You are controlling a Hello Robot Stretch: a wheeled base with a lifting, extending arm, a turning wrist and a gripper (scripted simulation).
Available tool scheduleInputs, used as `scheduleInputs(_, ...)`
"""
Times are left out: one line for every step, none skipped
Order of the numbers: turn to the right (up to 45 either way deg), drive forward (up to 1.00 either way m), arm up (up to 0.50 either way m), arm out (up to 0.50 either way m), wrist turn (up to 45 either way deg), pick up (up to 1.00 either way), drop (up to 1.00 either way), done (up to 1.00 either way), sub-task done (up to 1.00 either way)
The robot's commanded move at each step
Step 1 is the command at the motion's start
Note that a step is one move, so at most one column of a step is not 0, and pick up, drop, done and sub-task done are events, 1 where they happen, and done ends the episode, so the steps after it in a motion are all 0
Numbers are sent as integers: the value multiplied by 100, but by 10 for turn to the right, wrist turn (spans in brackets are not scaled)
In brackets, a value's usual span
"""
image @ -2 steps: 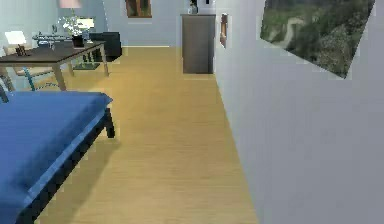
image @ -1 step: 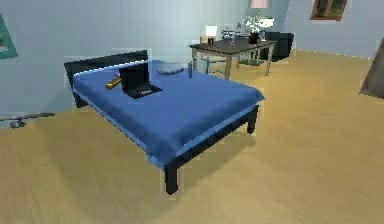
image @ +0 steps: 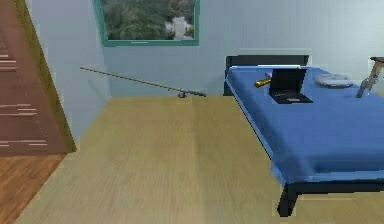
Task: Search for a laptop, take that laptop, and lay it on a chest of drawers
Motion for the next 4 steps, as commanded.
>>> scheduleInputs(0,20,0,0,0,0,0,0,0)
scheduleInputs(0,100,0,0,0,0,0,0,0)
scheduleInputs(0,15,0,0,0,0,0,0,0)
scheduleInputs(-270,0,0,0,0,0,0,0,0)
